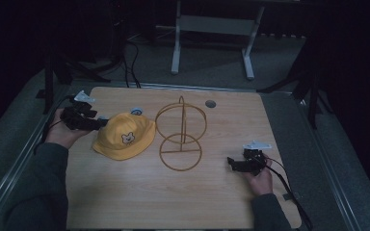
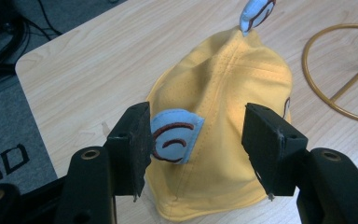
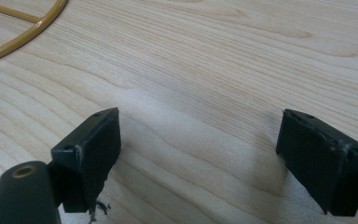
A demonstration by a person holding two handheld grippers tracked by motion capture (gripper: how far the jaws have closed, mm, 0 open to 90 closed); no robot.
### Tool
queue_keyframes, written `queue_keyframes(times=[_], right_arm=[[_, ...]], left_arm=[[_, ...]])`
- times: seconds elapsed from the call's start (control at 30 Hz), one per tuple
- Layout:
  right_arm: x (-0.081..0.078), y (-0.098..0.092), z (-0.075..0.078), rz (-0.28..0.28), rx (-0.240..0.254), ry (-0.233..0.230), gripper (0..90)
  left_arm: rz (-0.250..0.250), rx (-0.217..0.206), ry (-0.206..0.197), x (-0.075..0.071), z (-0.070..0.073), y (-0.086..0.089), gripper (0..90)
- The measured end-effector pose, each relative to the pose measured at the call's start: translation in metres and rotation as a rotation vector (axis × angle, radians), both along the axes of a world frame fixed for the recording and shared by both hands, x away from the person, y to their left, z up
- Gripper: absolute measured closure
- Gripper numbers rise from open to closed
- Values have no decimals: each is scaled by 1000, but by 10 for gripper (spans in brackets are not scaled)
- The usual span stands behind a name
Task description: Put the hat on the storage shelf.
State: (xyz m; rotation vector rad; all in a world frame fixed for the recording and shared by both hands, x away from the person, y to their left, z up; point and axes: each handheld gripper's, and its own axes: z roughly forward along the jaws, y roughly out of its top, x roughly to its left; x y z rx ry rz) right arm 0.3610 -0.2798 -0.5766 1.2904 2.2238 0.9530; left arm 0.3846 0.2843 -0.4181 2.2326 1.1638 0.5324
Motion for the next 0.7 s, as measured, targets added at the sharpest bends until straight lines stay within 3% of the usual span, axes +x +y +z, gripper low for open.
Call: queue_keyframes(times=[0.7], right_arm=[[0, 0, 0, 0, 0, 0, 136]], left_arm=[[-5, 40, 35, 11, 10, -1, 433]])
